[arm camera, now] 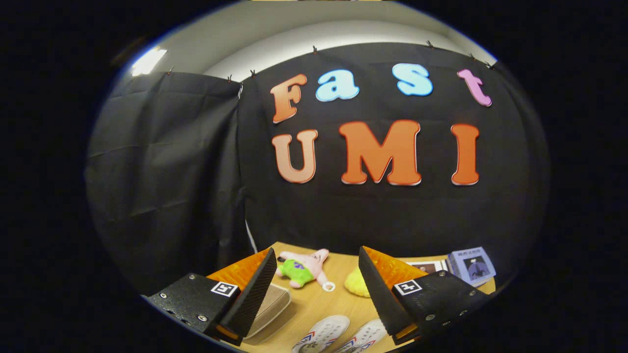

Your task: Open the storage box then place both shoes into the box .Put the left shoe in first, then the right shoe, with the right side of both shoes facing outward in a uniform manner.

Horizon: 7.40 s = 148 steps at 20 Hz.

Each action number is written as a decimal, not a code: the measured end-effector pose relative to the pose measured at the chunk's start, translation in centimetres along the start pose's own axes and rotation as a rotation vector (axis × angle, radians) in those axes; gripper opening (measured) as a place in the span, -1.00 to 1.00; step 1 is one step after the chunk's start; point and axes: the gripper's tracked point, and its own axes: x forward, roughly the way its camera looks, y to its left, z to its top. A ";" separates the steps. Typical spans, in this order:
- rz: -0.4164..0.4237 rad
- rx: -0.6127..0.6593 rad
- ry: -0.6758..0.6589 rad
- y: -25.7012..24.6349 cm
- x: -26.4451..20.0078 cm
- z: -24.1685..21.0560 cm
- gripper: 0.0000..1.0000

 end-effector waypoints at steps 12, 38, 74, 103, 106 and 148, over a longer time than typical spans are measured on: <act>0.275 0.421 0.481 8.1 4.0 -16.9 0.97; 0.463 0.955 0.609 11.1 4.0 -18.9 0.67; 0.464 0.605 0.480 24.1 9.9 -6.6 0.91; -0.208 0.006 0.775 -5.2 2.8 -34.6 0.08; -0.196 0.080 0.791 -4.8 4.0 -35.5 -0.13; 0.276 0.173 0.609 13.8 10.5 -24.4 -0.91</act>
